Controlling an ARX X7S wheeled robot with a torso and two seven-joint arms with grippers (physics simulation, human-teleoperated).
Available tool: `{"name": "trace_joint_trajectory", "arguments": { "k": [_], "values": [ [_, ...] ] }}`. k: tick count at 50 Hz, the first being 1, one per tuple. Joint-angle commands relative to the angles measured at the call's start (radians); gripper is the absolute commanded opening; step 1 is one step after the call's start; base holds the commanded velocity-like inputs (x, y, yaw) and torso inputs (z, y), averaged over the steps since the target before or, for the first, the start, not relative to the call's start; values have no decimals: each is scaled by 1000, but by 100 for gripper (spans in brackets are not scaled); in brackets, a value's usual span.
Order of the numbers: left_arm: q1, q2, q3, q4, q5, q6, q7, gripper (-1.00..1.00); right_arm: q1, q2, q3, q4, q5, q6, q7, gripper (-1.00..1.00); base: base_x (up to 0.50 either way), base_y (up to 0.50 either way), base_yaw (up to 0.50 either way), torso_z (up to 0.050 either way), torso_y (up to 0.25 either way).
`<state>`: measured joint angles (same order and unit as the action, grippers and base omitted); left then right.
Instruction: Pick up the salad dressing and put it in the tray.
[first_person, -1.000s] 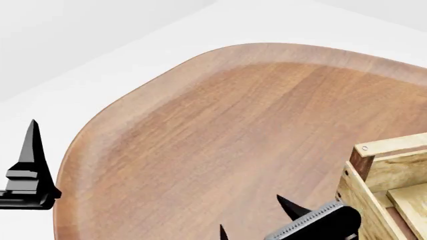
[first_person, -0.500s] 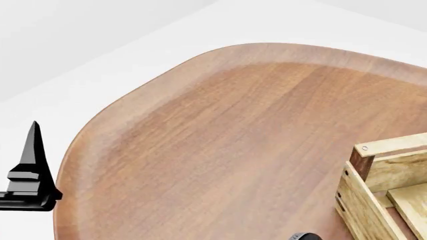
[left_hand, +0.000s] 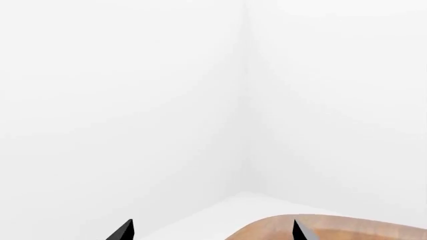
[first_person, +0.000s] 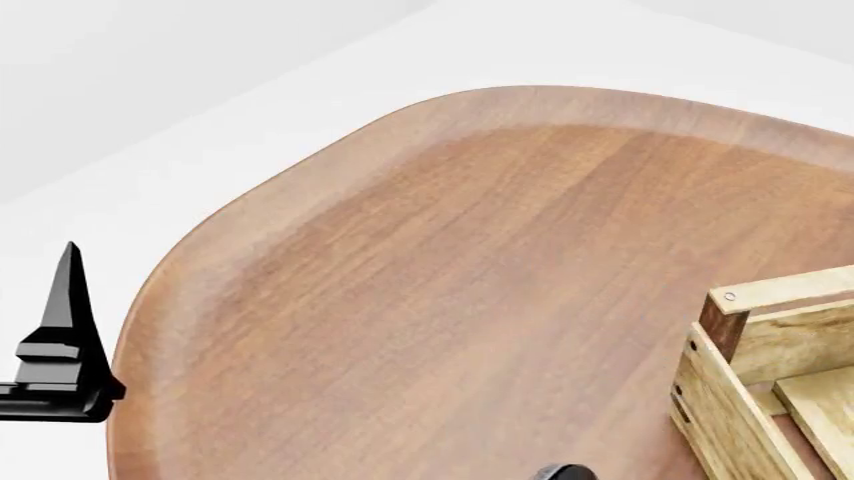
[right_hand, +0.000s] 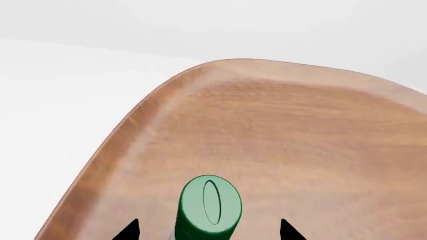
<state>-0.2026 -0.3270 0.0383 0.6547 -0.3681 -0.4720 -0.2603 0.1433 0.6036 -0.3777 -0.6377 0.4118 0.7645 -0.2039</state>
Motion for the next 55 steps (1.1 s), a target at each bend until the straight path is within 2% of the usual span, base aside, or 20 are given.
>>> {"name": "trace_joint_trajectory", "arguments": {
  "k": [1,29,55],
  "values": [
    [1,-4,5,0,-1,4,-4,100,50,-42,-47,88,-32,-33,-14,100,0,0,0,0,0],
    [2,-14,5,2,-11,9,-14,100,136,-108,-113,256,-39,-42,-62,100,0,0,0,0,0],
    [2,-23,12,1,-16,14,-22,100,126,-127,-171,373,-85,-105,-73,100,0,0,0,0,0]
  ]
}}
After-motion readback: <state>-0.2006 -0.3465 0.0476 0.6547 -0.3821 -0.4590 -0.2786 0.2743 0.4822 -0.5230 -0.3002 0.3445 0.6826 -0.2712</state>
